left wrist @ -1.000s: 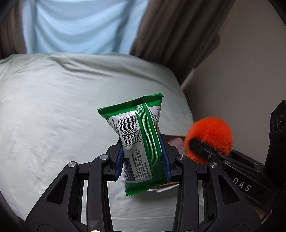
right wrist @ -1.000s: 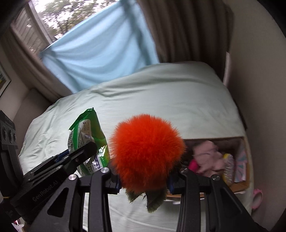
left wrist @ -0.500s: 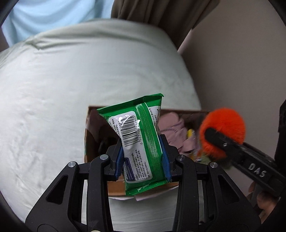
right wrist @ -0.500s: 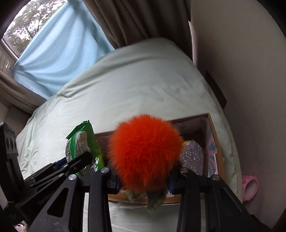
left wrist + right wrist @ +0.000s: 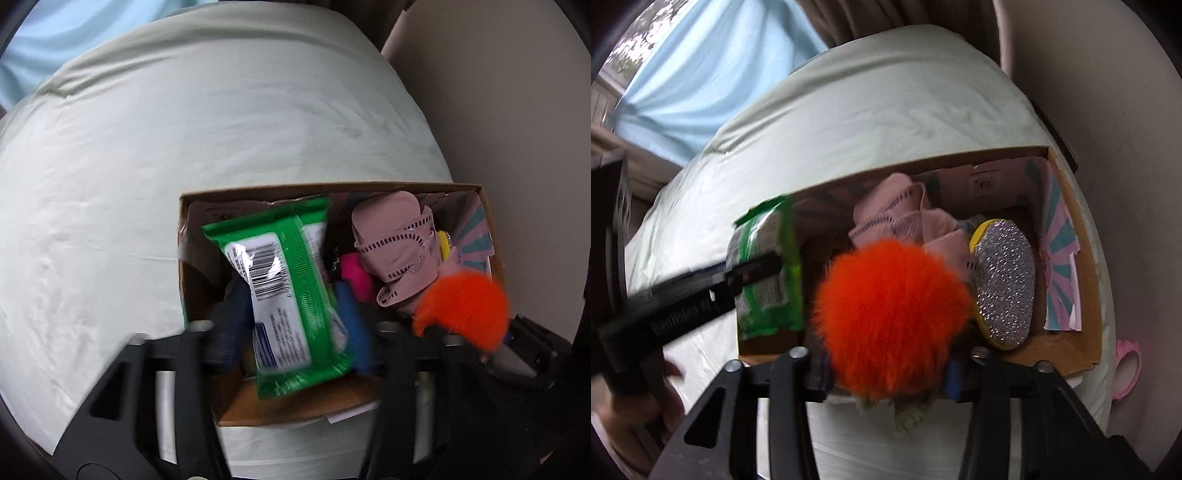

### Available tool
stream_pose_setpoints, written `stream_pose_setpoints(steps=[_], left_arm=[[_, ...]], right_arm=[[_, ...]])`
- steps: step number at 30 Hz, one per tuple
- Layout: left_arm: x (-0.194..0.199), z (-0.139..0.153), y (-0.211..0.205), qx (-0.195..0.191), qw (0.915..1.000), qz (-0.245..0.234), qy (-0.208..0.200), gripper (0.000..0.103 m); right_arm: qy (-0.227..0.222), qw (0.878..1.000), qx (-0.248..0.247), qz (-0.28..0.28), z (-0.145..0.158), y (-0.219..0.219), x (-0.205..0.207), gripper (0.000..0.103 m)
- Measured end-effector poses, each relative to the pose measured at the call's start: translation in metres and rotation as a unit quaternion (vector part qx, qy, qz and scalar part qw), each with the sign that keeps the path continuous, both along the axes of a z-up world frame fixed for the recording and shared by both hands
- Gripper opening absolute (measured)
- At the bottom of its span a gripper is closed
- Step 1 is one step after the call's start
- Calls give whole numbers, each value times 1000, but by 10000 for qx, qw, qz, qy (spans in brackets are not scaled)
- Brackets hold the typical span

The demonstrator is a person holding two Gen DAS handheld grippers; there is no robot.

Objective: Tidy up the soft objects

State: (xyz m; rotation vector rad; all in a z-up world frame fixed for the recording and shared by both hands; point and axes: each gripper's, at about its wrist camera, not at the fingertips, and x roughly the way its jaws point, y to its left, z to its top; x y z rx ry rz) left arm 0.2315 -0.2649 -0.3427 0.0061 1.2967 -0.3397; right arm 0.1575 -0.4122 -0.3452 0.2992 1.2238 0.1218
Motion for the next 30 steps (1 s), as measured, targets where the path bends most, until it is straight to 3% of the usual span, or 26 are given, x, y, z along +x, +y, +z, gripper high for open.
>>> stream_pose_setpoints(steps=[1,2,3,4,11,18,23,30], left_arm=[[2,2,1,-15,10000,23,-17,103],[4,5,2,-61,9999,69,-89,103],[5,9,5,-156,9997,111,-141,103],[7,12,5,-211,9996,129,-138,103],[2,25,17,-114,9996,160,-177,103],[-18,57,23,-176,9986,208,-450,103],[-41,105,42,-327,9961,284,-775,103],[-87,193,88,-418,9861,471,-1538,103]], right_arm=[[3,9999,-64,77,-3,0,-1,65],[-3,9997,-170,168,-4,3,-4,76],[-42,9992,-307,259,-6,4,-7,95],[-65,9989,-366,302,-7,4,-9,100],[-109,9991,-399,126,-3,-5,-19,100],[-390,9982,-452,59,27,-3,-22,100],[-792,9960,-419,19,73,5,-27,100],[-1571,9839,-844,61,169,33,-45,101]])
